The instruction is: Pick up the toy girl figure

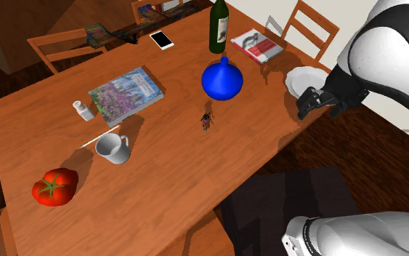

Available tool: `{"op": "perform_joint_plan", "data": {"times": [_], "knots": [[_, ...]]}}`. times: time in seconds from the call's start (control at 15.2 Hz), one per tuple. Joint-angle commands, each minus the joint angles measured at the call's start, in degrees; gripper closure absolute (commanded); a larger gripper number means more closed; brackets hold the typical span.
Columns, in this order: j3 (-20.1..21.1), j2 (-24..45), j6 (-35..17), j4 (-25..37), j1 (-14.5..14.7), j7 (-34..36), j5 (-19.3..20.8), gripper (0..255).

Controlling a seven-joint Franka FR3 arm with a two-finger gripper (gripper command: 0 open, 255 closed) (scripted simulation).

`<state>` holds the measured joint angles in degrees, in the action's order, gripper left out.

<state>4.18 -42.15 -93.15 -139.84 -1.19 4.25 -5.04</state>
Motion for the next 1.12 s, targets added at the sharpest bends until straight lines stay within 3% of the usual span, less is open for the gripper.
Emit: {"op": "perform_joint_plan", "data": {"times": [0.0, 0.59, 1.06], "knots": [[0.0, 0.0, 0.0, 0.0, 0.0, 0.0, 0.0, 0], [9.79, 13.46, -10.03, 3.83, 3.41, 8.8, -3.84, 0], [16.82, 26.65, -16.46, 10.61, 4.92, 16.4, -2.81, 0]]}}
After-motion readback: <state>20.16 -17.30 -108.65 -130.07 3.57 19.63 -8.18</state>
